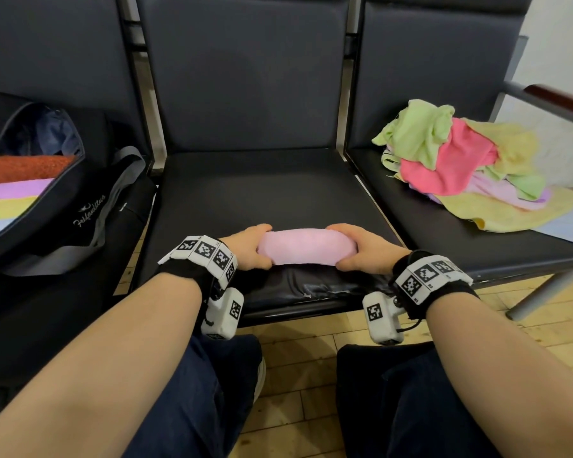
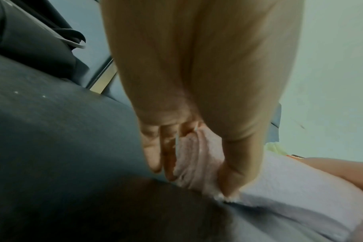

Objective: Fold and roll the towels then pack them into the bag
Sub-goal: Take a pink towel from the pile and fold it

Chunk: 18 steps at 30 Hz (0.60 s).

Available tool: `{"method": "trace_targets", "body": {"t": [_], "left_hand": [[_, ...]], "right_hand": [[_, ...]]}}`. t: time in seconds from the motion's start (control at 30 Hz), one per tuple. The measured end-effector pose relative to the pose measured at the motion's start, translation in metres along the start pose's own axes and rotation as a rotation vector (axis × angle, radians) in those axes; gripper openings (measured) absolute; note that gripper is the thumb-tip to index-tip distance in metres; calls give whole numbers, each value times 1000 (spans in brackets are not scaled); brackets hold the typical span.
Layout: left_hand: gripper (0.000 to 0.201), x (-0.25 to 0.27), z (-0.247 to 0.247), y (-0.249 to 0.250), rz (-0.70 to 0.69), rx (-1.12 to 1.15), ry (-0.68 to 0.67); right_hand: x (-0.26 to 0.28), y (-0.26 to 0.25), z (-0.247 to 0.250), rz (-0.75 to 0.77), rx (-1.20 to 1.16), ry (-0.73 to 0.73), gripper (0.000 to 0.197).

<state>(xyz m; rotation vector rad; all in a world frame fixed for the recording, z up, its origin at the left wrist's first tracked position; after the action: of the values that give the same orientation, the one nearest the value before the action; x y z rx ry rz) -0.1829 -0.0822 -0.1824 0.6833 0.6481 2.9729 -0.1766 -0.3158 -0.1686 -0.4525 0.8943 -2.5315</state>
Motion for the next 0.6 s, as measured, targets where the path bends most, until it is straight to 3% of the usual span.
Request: {"method": "trace_targets", "body": {"t": [0.1,0.23,0.4,0.6], "left_hand": [[81,2,6,1,1,70,69],[60,4,21,4,-21,313,170],[41,10,25,8,-21,697,67],[47,10,28,5,-19,1048,25]], "right_hand": [[0,1,4,-24,21,42,74],[0,-2,15,14,-40,187,71],[3,-5,23,57,-166,297,65],[3,-3,21,47,-468,342,55]]}}
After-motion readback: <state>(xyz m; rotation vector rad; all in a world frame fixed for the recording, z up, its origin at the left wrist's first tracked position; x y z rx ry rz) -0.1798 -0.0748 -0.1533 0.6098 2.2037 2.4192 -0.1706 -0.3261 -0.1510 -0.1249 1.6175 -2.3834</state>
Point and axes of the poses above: each hand's wrist, its own x-axis away from the middle knuckle, its own z-axis out of the back of the hand, y = z × x, the point moved 4 cm from there along -x, towards the middle knuckle, and after that the axes turned 9 degrees about z, right-handed, at the moved point
